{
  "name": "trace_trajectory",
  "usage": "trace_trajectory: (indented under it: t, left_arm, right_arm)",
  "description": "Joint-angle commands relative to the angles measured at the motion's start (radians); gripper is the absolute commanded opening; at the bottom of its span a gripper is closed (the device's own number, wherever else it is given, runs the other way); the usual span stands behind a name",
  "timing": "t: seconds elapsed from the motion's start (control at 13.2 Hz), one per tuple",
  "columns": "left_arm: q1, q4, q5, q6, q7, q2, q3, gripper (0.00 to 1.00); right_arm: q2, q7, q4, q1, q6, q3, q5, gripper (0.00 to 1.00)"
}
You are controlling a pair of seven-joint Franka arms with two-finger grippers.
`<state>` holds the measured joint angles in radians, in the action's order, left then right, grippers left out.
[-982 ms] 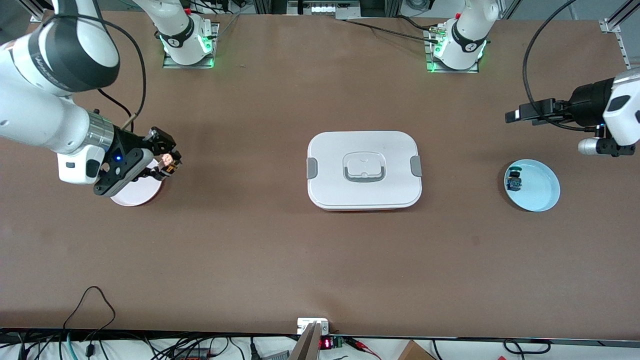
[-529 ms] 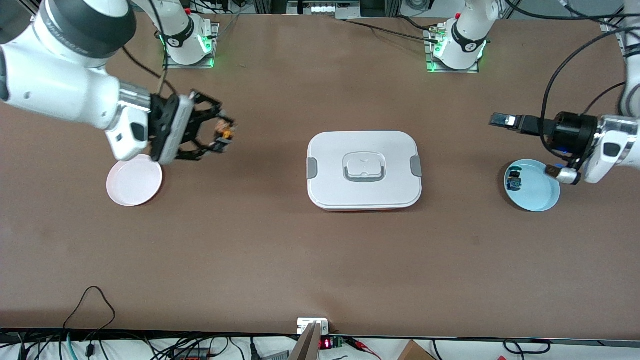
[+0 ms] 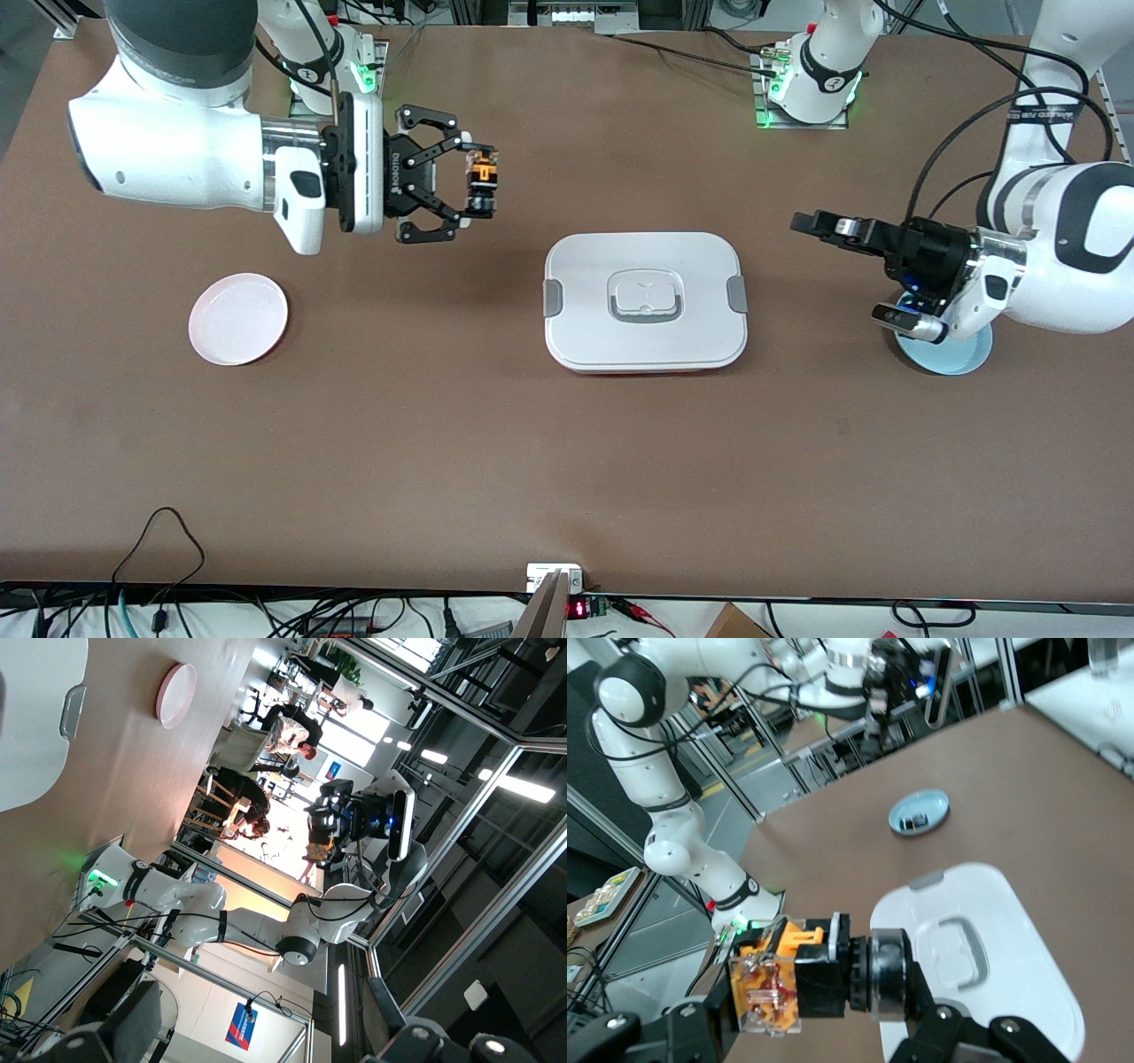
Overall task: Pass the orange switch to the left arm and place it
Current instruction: 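Lift the switch with the right gripper while the left gripper approaches, then grasp the switch with the left gripper above the white box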
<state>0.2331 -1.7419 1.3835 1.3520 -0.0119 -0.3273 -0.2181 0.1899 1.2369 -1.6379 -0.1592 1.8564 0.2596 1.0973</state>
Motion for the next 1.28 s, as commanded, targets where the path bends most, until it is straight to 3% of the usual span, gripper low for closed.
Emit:
trace_trajectory:
  t: [0.0, 0.3, 0.53, 0.98, 1.21]
  left_arm:
    - [0.003, -0.030, 0.029, 0.132, 0.056, 0.053, -0.088, 1.00]
    - [0.003, -0.030, 0.161, 0.407, 0.089, 0.066, -0.278, 1.00]
    - [0.005, -0.030, 0.169, 0.570, 0.171, 0.093, -0.404, 1.00]
    - [0.003, -0.111, 0.169, 0.604, 0.184, 0.232, -0.446, 1.00]
    - [0.003, -0.123, 0.164, 0.665, 0.170, 0.264, -0.507, 1.00]
  right_arm:
    - [-0.010, 0.098, -0.036, -0.040, 0.040, -0.005, 0.117, 0.06]
    - [-0.006, 0.194, -0.056, -0.071, 0.092, -0.005, 0.283, 0.06]
    - [-0.001, 0.347, -0.100, -0.072, 0.109, -0.005, 0.424, 0.06]
    - [0.003, 0.527, -0.152, -0.144, 0.236, -0.005, 0.674, 0.06]
    - [0.003, 0.530, -0.151, -0.183, 0.288, -0.005, 0.728, 0.06]
